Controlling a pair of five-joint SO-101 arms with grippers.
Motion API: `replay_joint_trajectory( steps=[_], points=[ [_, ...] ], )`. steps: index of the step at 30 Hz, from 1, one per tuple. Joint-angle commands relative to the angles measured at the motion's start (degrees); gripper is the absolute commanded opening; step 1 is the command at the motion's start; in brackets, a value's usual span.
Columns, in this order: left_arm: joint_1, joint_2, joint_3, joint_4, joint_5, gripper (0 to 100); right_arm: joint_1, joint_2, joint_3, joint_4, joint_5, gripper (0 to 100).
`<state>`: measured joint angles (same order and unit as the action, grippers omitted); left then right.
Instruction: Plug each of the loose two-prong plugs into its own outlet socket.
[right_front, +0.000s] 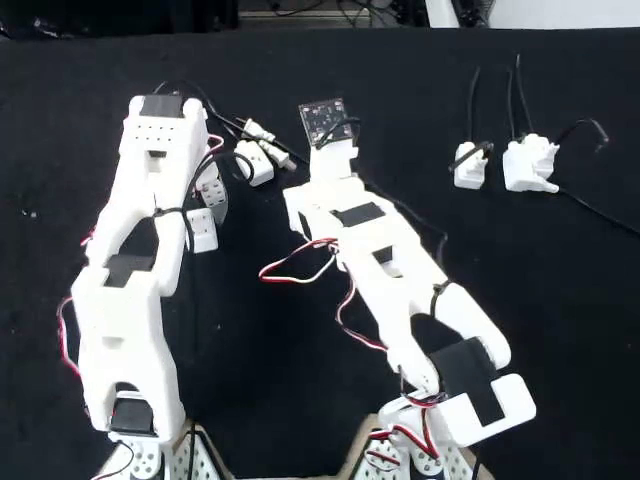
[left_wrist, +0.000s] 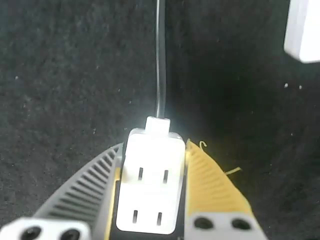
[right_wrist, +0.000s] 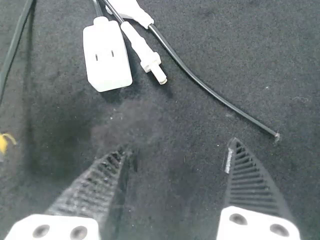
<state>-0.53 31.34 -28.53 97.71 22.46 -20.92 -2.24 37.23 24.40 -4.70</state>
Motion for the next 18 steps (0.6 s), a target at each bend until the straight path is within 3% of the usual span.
replay_joint_trajectory(
  steps=[1,9,18],
  points=[
    [0.66,-10.37,11.47,-5.89,1.05,6,0.97,-2.86,-0.48,-1.14,-0.26,26.6],
    [0.40,-24.70,34.86,-20.22,1.67,6,0.97,-2.86,-0.48,-1.14,-0.26,26.6],
    [0.04,-33.32,45.41,-23.38,-0.26,6,0.97,-2.86,-0.40,-1.14,-0.26,26.6]
  ],
)
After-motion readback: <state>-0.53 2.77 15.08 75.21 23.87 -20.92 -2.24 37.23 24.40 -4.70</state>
